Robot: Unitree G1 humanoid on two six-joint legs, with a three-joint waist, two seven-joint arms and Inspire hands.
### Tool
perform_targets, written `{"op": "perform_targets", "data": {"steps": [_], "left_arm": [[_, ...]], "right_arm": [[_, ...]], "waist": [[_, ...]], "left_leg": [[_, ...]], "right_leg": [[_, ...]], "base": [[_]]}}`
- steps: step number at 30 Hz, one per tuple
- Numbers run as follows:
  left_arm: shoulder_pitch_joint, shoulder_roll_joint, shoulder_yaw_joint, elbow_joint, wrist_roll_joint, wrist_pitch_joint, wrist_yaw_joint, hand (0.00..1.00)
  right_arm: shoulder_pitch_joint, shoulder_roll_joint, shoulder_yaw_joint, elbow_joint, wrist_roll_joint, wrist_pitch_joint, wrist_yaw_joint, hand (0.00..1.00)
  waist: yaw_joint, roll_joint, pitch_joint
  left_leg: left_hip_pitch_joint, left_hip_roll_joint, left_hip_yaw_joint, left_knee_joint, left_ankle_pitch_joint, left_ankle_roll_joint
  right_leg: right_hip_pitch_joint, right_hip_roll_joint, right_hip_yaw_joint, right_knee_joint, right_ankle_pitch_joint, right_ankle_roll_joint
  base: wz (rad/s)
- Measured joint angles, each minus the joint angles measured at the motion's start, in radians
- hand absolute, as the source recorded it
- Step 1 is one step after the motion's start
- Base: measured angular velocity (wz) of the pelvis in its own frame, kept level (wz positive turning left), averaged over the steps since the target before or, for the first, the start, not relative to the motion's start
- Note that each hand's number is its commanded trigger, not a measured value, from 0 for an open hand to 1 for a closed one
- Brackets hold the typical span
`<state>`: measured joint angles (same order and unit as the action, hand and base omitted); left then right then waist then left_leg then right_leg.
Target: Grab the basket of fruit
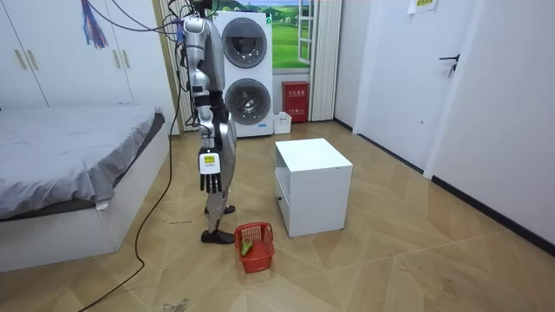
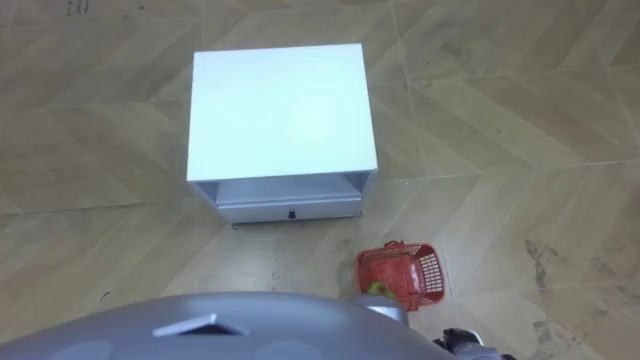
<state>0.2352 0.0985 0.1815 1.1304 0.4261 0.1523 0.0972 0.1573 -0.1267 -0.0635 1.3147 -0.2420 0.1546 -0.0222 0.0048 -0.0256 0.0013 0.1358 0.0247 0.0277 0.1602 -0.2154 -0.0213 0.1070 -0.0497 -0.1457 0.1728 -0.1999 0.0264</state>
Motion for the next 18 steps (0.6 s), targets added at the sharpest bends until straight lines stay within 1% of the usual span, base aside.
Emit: {"op": "perform_targets", "data": {"steps": [18], "left_arm": [[0.002,0.000,0.002,0.000,-0.001,0.002,-0.001,0.00]], "right_arm": [[0.001,0.000,-0.001,-0.002,-0.001,0.000,-0.022,0.00]], "waist": [[0.000,0.000,-0.0001]], "left_leg": [[-0.001,0.000,0.001,0.000,0.000,0.000]], "right_leg": [[-0.001,0.000,0.002,-0.002,0.000,0.000]], "base": [[0.00]]}}
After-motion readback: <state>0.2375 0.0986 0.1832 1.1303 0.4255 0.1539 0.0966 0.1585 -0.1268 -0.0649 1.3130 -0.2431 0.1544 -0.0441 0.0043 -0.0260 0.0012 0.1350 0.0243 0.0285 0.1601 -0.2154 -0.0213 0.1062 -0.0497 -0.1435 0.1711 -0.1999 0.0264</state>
